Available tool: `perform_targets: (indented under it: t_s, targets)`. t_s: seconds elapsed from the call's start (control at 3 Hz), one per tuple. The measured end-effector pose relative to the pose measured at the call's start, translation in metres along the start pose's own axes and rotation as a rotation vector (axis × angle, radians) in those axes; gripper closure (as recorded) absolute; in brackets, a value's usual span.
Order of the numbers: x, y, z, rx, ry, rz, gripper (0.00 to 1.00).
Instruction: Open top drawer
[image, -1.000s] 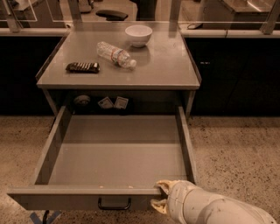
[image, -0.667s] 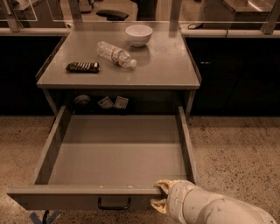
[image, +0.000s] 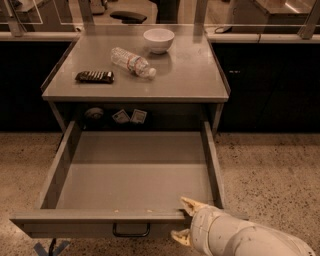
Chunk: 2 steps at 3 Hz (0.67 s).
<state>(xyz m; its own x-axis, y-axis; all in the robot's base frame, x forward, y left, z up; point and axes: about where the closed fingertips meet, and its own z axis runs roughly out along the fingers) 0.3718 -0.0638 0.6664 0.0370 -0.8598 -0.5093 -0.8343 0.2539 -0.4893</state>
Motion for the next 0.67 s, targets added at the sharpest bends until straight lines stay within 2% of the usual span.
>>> perform_targets:
  t_s: [0.33, 0.67]
  targets:
    - [0.0, 0.0, 0.0, 0.0, 0.0, 0.0, 0.0]
    - [0.0, 0.0, 0.0, 0.0, 0.0, 0.0, 0.0]
